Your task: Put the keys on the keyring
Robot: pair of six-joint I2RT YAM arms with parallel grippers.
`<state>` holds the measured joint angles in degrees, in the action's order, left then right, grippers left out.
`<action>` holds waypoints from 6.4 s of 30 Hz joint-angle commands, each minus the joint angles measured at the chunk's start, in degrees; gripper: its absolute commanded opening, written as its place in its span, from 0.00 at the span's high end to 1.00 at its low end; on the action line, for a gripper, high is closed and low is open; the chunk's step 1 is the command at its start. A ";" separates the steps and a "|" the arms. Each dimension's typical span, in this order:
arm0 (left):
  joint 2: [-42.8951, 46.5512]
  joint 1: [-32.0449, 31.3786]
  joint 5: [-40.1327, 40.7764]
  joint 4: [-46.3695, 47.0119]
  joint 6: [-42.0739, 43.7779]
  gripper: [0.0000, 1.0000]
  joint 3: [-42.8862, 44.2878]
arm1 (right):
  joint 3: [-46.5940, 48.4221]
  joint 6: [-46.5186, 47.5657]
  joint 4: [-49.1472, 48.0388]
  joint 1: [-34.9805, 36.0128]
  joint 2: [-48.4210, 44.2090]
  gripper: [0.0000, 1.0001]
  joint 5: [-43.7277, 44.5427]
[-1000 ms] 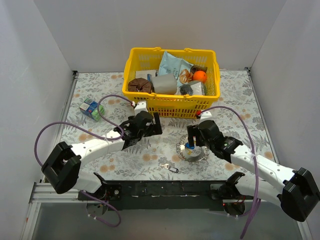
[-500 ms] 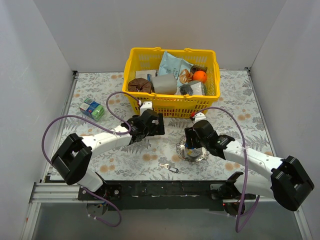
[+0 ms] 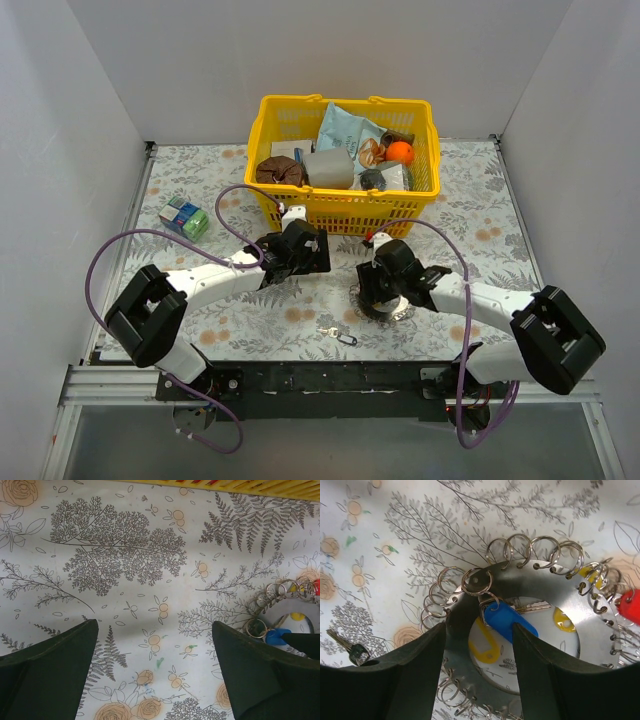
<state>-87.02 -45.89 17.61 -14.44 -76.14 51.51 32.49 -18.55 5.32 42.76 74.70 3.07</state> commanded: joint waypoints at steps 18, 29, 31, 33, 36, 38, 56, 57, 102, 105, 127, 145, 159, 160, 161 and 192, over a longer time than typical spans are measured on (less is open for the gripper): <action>0.63 -0.17 -1.16 0.46 -0.24 0.02 2.02 | 4.07 1.85 -1.02 0.13 -3.13 0.36 -4.93; -2.36 -0.17 -11.27 7.14 2.57 0.02 1.32 | -0.49 -2.46 2.85 -4.08 -16.42 0.36 4.57; -3.85 -0.17 -12.33 7.93 2.49 0.02 1.58 | -1.72 -3.51 3.64 -7.07 -18.18 0.36 4.40; -4.73 -0.17 -14.25 8.37 2.31 0.02 1.93 | -3.22 -4.83 4.69 -10.40 -20.02 0.36 3.53; -5.70 -0.17 -16.02 9.77 1.96 0.02 1.67 | -5.76 -5.80 4.79 -15.23 -21.96 0.37 0.64; -6.66 -0.17 -16.81 11.01 1.78 0.02 1.58 | -6.91 -6.15 4.35 -17.79 -22.49 0.37 -1.91; -11.50 -1.48 -25.95 15.93 -2.52 0.02 -0.53 | -13.06 -6.94 2.33 -23.69 -19.94 0.38 -14.06; -11.59 -1.57 -25.87 16.02 -2.78 0.02 -0.62 | -13.33 -7.03 2.24 -23.60 -19.85 0.38 -14.58; -10.19 -6.84 -28.51 15.67 -3.66 0.22 -4.13 | -15.27 -9.40 -10.51 -23.43 -11.68 0.40 -20.39; -9.22 -7.81 -28.50 16.19 -3.93 0.22 -4.48 | -15.18 -8.79 -10.68 -23.43 -11.07 0.40 -19.77; -4.91 -12.03 -13.13 7.94 1.25 0.08 -1.85 | -8.40 -2.46 -0.23 -23.52 -20.28 0.31 -10.99; -8.86 -6.15 -23.31 14.08 0.99 0.09 0.26 | -14.74 -6.77 -1.98 -24.92 -19.77 0.30 -18.71; -15.46 -5.70 -30.26 16.02 -0.06 0.23 3.34 | -16.76 -8.35 -4.79 -25.80 -17.22 0.31 -22.23; -15.28 -5.62 -30.44 15.93 -0.15 0.23 2.90 | -16.84 -8.44 -4.79 -25.80 -16.95 0.31 -22.49; -15.11 -5.70 -30.61 15.84 -0.24 0.23 2.55 | -16.85 -8.52 -6.36 -25.80 -16.78 0.32 -22.67; -2.64 -11.59 -7.24 1.87 -0.42 0.19 -0.09 | -6.39 -2.11 -5.68 -25.89 -11.41 0.32 -21.62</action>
<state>-96.38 -57.63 -0.82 -7.35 -77.62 52.60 22.83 -23.18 -2.42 16.69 65.84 -19.64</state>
